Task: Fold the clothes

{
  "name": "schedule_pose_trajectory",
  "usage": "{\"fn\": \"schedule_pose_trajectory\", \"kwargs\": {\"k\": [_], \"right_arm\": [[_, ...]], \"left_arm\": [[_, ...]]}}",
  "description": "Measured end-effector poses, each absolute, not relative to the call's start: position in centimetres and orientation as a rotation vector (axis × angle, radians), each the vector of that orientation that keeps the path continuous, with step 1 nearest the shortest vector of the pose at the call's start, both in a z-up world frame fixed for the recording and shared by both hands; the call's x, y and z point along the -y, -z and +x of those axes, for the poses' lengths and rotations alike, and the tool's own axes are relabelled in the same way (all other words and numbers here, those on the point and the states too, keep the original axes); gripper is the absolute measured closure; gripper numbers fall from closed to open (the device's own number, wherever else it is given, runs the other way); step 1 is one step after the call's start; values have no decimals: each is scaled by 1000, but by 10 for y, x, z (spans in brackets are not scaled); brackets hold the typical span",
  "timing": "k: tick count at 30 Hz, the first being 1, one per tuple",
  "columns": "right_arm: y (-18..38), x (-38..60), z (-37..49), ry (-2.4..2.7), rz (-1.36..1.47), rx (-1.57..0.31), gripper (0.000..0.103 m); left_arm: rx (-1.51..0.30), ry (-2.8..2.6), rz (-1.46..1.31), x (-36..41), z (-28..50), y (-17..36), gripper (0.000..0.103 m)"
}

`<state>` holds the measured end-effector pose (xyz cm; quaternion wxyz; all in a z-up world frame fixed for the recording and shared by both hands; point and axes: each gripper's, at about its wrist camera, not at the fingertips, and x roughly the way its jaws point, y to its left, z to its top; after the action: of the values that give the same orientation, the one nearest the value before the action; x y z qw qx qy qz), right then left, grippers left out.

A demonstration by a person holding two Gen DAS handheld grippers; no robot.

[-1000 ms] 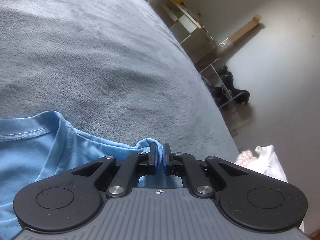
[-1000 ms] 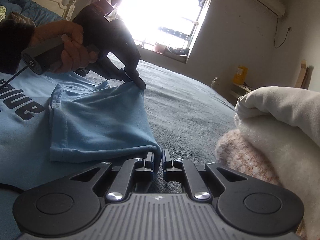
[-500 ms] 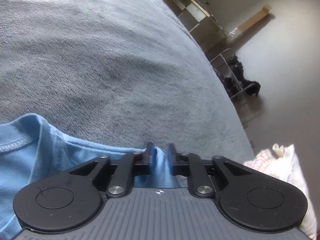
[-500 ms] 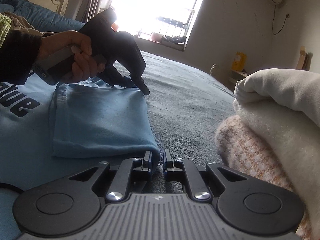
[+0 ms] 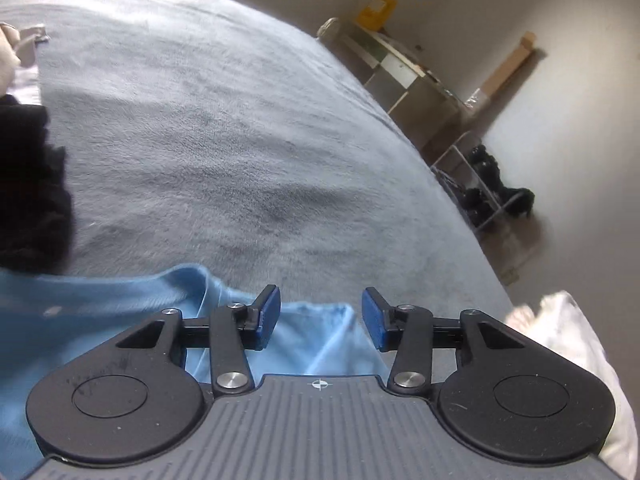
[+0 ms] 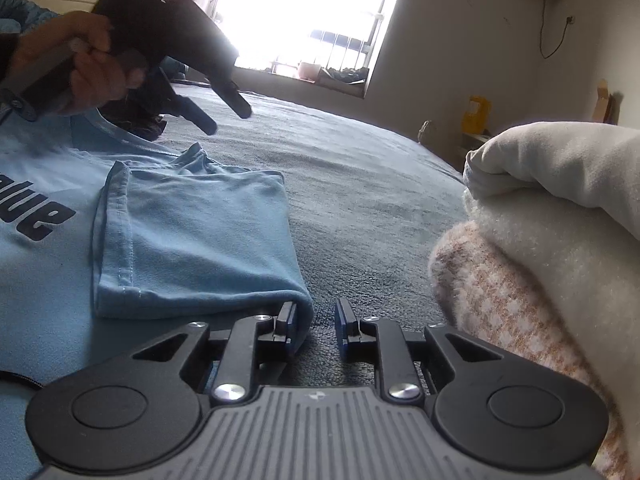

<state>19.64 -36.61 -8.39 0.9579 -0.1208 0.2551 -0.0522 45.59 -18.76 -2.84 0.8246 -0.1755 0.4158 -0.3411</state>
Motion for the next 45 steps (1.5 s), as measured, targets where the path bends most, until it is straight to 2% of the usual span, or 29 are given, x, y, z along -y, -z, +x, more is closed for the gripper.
{"fn": "schedule_pose_trajectory", "kwargs": {"k": [5, 10, 14, 17, 21, 24, 29, 32, 35, 41, 45], "right_arm": [[77, 375, 189, 104, -203, -508, 68], [54, 358, 156, 161, -331, -485, 68], [24, 351, 159, 28, -145, -425, 69], [33, 352, 188, -109, 1, -492, 73], [66, 369, 198, -149, 124, -671, 75], [64, 375, 181, -141, 126, -658, 75], [42, 362, 172, -144, 102, -604, 71], [21, 353, 164, -152, 105, -560, 68], [-1, 343, 156, -160, 107, -515, 68], [-56, 286, 157, -299, 128, -459, 65], [-81, 225, 190, -462, 234, -506, 63]], "left_arm": [[-852, 778, -361, 168, 408, 15, 58], [-852, 842, -315, 177, 381, 35, 58], [-884, 855, -239, 189, 380, 56, 59], [-906, 832, -190, 192, 378, 71, 61], [-895, 809, -277, 175, 385, 73, 62], [-889, 755, -369, 156, 391, 68, 61], [-822, 663, -585, 92, 372, 36, 58], [-736, 606, -634, 34, 336, 13, 52], [-671, 501, -660, -32, 296, 2, 50], [-567, 218, -722, -155, 233, 22, 50], [-538, 29, -678, -209, 218, 50, 50]]}}
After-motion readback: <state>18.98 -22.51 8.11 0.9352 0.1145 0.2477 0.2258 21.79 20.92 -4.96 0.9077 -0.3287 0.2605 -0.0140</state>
